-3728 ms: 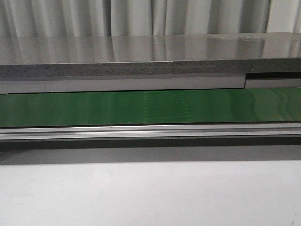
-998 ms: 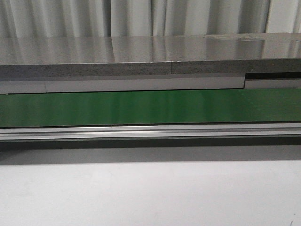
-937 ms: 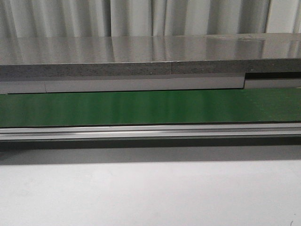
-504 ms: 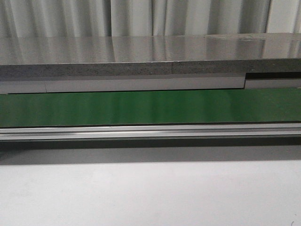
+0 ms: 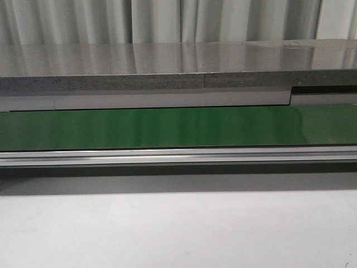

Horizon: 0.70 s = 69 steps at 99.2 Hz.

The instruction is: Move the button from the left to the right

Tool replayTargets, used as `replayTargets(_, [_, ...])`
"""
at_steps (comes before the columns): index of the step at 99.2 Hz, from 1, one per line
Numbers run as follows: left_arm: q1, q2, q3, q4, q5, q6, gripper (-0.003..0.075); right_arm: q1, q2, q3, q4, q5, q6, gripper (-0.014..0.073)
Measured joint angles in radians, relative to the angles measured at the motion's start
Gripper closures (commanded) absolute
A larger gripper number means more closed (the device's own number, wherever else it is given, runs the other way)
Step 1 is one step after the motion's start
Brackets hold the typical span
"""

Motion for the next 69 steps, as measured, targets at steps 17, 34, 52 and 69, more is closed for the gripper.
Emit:
replayTargets(17, [0.0, 0.0, 0.0, 0.0, 0.0, 0.0, 0.0741, -0.001, -0.013, 0.01, 0.0, 0.0, 0.0, 0.0661])
replayTargets(34, [0.0, 0.0, 0.0, 0.0, 0.0, 0.0, 0.0741, 0.023, -0.099, 0.056, 0.0, -0.008, 0.004, 0.0661])
replayTargets(52, [0.0, 0.0, 0.0, 0.0, 0.0, 0.0, 0.0741, 0.034, -0.263, 0.181, 0.0, -0.017, 0.008, 0.0661])
replayTargets(69, [0.0, 0.0, 0.0, 0.0, 0.0, 0.0, 0.0741, 0.034, -0.401, 0.321, 0.0, -0.028, 0.008, 0.0661])
